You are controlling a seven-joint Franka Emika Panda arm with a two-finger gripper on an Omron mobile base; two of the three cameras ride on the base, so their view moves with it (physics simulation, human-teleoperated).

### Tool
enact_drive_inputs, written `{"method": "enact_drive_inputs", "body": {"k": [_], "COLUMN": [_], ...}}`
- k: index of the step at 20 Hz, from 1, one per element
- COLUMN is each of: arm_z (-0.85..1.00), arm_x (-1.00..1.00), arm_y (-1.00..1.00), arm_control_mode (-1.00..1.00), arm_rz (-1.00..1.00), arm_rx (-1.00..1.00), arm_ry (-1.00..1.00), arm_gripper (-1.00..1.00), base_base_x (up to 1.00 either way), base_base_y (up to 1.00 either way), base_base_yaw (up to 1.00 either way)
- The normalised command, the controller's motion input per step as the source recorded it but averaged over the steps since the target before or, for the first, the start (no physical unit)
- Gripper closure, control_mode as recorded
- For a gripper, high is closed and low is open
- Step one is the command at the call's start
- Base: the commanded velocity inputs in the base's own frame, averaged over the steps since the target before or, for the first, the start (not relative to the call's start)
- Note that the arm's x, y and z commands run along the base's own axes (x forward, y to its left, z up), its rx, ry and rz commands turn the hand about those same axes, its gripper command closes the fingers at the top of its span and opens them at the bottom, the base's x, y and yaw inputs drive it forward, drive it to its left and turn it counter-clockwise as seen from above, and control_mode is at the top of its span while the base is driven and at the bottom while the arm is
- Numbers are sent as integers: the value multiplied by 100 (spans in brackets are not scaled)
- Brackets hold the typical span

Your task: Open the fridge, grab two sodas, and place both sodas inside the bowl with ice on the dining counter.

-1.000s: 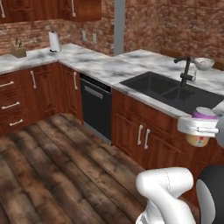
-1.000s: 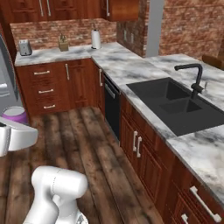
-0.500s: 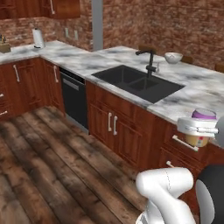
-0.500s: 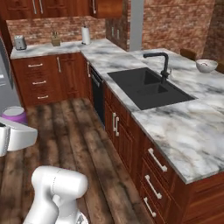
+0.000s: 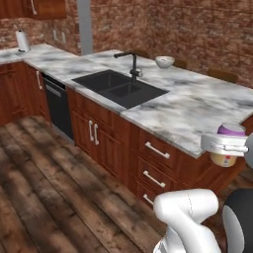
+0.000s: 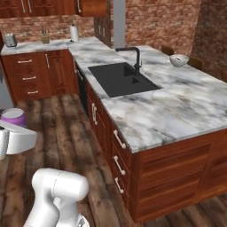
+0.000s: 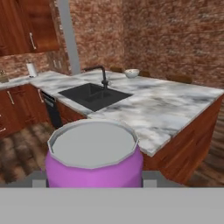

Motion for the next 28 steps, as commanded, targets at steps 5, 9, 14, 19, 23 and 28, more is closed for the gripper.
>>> {"method": "enact_drive_inputs", "body": {"k": [5, 9, 14, 19, 23, 28], "arm_z": [0, 0, 0, 0, 0, 0], "arm_x": [0, 0, 0, 0, 0, 0], "arm_y": [0, 0, 0, 0, 0, 0], "arm_control_mode": [100, 100, 100, 100, 100, 100], "arm_rz": [0, 0, 0, 0, 0, 0], "arm_rx": [0, 0, 0, 0, 0, 0], "arm_ry": [0, 0, 0, 0, 0, 0], "arm_gripper": [100, 100, 100, 100, 100, 100], "base_base_x": [35, 68, 68, 69, 84, 76], "base_base_y": [-100, -100, -100, -100, -96, -93], "base_base_yaw": [0, 1, 6, 8, 14, 16]}}
